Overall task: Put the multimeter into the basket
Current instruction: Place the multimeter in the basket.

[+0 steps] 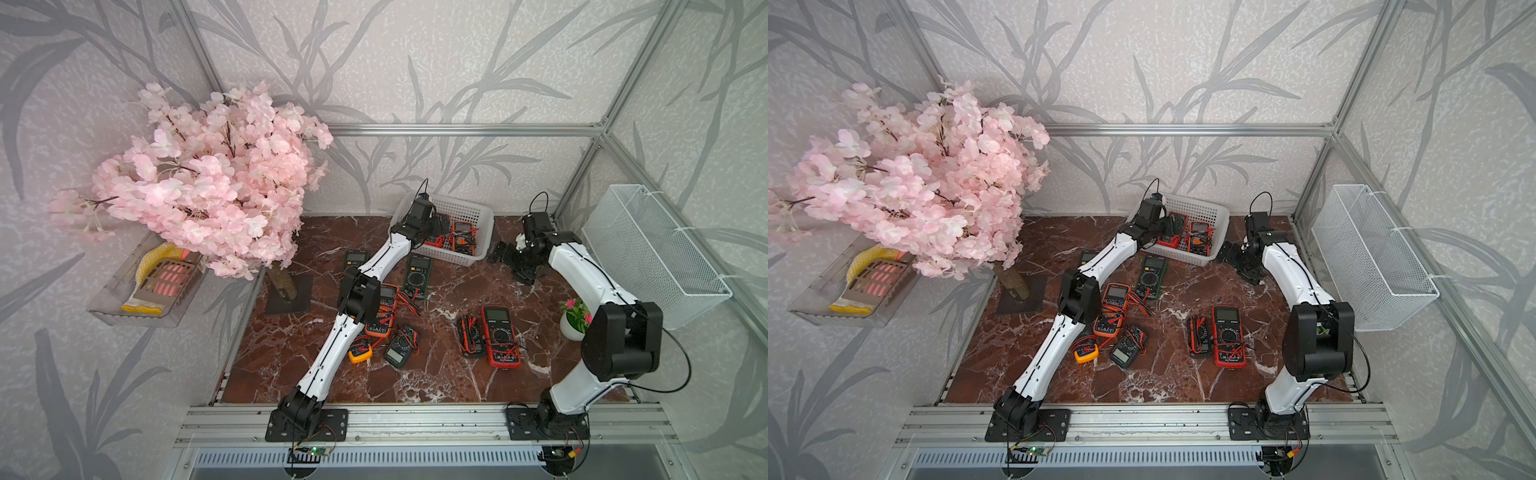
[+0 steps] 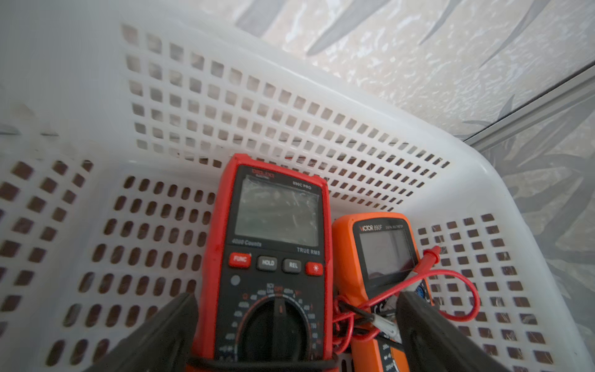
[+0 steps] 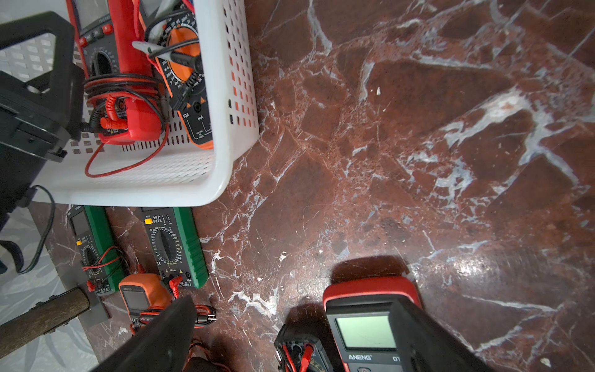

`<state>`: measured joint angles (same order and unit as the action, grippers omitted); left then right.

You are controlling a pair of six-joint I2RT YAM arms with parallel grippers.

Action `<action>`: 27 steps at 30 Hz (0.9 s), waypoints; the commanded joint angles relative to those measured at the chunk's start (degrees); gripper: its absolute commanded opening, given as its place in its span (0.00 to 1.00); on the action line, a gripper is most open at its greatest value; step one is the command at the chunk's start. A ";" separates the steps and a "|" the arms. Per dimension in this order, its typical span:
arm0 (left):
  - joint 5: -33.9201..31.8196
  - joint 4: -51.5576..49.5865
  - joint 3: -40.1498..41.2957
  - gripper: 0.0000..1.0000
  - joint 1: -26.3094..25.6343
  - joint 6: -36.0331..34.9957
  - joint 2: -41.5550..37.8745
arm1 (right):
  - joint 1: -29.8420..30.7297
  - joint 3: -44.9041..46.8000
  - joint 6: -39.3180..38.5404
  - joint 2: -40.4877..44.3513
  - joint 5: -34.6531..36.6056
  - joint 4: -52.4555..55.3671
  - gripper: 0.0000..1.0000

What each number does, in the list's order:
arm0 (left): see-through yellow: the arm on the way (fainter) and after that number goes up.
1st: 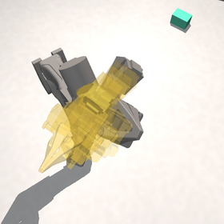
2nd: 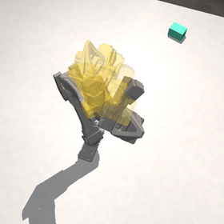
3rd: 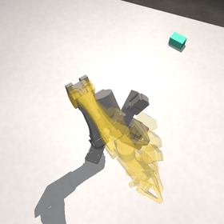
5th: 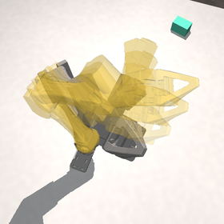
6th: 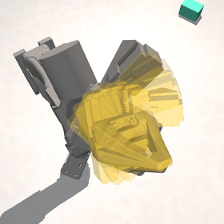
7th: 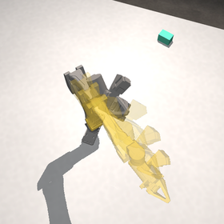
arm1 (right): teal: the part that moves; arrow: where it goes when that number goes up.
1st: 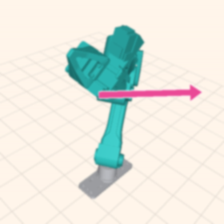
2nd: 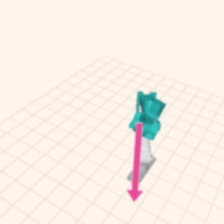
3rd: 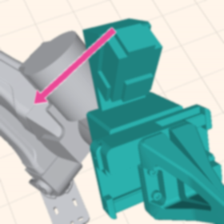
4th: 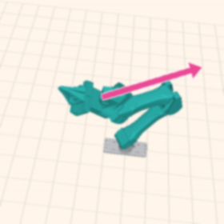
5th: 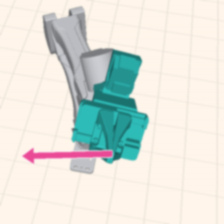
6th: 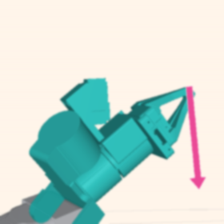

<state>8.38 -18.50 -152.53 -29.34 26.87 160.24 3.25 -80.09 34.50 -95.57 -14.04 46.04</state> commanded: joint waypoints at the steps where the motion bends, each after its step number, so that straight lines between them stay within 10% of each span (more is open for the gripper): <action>1: 3.89 0.97 -1.63 1.00 -0.80 1.73 1.98 | -0.30 -1.09 0.33 -0.24 -0.02 1.29 0.99; 27: -9.02 -7.81 6.31 1.00 -2.05 -3.76 -18.26 | -0.08 2.46 1.64 4.43 -0.77 -3.94 0.99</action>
<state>2.81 -24.10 -147.79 -31.38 24.49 147.35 3.27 -78.43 35.97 -93.62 -14.22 43.51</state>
